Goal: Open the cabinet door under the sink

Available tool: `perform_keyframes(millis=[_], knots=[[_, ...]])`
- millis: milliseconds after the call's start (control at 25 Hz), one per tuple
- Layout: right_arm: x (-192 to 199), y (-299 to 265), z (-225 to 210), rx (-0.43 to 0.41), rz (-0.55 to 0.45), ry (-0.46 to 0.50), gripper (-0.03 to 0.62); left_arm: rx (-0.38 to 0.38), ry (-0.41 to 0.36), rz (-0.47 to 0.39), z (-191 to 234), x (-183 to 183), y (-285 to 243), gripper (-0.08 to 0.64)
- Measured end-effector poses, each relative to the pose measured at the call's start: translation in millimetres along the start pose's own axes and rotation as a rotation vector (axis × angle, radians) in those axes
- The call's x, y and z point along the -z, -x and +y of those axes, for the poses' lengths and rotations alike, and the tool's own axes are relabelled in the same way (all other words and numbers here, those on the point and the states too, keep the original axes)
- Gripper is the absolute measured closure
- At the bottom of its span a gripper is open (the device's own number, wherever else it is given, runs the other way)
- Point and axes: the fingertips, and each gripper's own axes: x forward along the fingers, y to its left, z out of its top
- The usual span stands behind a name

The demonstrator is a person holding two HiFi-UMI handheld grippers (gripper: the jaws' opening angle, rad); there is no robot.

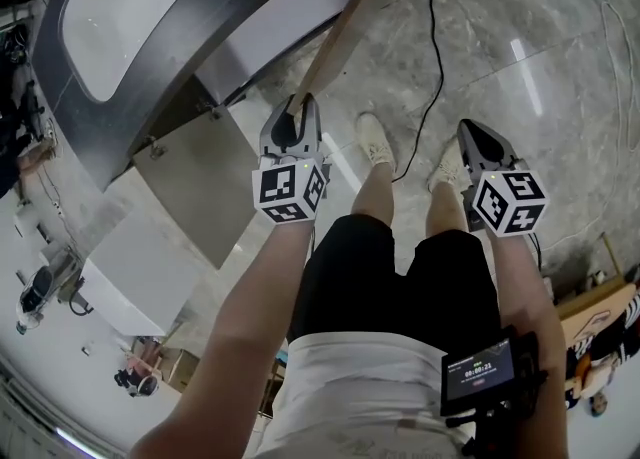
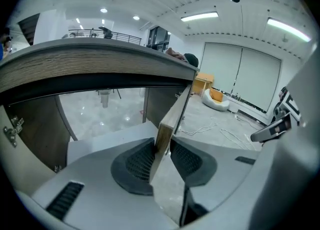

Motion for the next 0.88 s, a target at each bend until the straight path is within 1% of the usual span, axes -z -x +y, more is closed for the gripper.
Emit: perform_keyframes(millis=[200, 320, 520, 640, 760, 880], knots=[[9.0, 10.8, -8.7, -0.046, 0.011, 0.012, 0.577, -0.045, 0.025, 0.017, -17.6, 10.8, 6.2, 0.459], [11.2, 16.7, -17.6, -0.06, 0.01, 0.012, 0.577, -0.057, 0.032, 0.028, -30.0, 15.0, 7.8, 0.462], [10.9, 31.1, -41.5, -0.056, -0.007, -0.007, 0.577, -0.072, 0.041, 0.042, -51.0, 23.8, 11.6, 0.465], [9.0, 38.4, -53.8, -0.047, -0.013, -0.013, 0.577, -0.065, 0.035, 0.05, -65.4, 28.1, 13.0, 0.468], [8.3, 44.6, -59.4, -0.051, -0.013, -0.008, 0.577, -0.066, 0.025, 0.059, -80.4, 32.3, 13.9, 0.472], [10.3, 49.9, -63.1, -0.061, -0.011, -0.003, 0.577, -0.077, 0.039, 0.074, -95.2, 36.5, 14.2, 0.474]])
